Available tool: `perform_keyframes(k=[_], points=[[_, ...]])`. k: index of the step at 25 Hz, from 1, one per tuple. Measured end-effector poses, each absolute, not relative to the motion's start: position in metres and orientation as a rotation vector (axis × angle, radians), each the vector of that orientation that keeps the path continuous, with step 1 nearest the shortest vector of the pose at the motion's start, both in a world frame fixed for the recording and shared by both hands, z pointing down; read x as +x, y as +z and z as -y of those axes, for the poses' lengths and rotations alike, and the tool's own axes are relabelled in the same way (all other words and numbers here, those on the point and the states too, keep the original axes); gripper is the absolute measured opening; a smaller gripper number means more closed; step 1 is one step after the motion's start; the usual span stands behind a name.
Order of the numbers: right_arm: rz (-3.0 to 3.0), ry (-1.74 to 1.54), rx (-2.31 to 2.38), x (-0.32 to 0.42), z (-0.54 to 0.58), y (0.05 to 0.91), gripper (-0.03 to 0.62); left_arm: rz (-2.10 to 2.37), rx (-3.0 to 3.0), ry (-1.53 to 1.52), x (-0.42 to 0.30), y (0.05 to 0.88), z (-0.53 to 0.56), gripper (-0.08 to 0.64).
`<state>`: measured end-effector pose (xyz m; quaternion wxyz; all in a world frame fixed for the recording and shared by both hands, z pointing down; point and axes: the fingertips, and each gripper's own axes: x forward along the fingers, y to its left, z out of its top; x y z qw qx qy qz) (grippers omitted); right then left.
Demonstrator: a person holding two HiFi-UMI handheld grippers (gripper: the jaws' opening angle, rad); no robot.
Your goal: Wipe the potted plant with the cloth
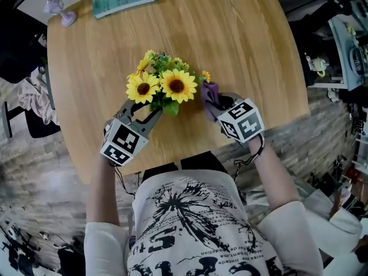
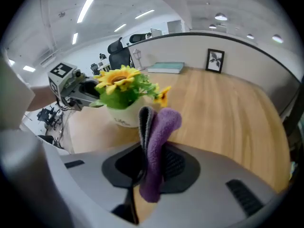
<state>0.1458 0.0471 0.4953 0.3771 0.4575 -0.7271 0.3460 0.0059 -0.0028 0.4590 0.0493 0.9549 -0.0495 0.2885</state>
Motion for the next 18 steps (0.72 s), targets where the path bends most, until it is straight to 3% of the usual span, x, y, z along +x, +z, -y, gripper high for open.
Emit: perform_keyframes(k=[8,18], points=[[1.889,0.619,1.004,0.207,0.049,0.478,0.083,0.626,2.687,0.797,0.0,0.469,0.0,0.11],[2.069,0.266,0.427,0.106,0.158,0.488,0.083,0.93,2.462,0.709,-0.014,0.474,0.011,0.089]])
